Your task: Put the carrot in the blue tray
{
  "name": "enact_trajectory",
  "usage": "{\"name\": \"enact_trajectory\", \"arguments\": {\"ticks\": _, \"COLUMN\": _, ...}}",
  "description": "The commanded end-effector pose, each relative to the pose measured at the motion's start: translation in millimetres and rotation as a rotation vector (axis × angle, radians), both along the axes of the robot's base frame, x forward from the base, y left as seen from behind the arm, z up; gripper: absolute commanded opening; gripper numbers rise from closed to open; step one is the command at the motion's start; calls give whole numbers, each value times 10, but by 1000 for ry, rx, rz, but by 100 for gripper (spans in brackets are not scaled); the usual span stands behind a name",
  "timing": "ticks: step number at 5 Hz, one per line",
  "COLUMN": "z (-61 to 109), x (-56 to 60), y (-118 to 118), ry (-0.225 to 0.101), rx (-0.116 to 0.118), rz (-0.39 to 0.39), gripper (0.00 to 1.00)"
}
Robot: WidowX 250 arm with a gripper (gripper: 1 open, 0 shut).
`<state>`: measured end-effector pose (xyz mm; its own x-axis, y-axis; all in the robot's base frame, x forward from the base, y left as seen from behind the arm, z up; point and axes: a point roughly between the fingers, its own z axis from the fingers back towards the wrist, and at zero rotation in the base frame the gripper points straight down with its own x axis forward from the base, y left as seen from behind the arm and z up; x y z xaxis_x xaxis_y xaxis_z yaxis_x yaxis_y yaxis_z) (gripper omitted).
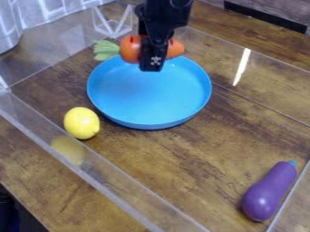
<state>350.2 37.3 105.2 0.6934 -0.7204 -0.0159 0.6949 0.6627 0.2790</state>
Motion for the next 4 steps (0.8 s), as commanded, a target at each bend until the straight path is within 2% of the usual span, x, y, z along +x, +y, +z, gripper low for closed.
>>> {"name": "enact_trajectory", "arguments": {"ticks": 1, "z": 36, "x": 69, "y": 103, "ry": -41, "rx": -8, "rz": 26, "gripper": 0}}
{"name": "enact_trajectory", "arguments": {"ticks": 2, "z": -81, "x": 85, "y": 128, "ry": -25, "rx": -12, "rz": 25, "gripper": 100}}
{"name": "enact_trajectory", "arguments": {"ticks": 4, "z": -202, "x": 131, "y": 172, "ry": -19, "rx": -23, "rz": 24, "gripper": 100}}
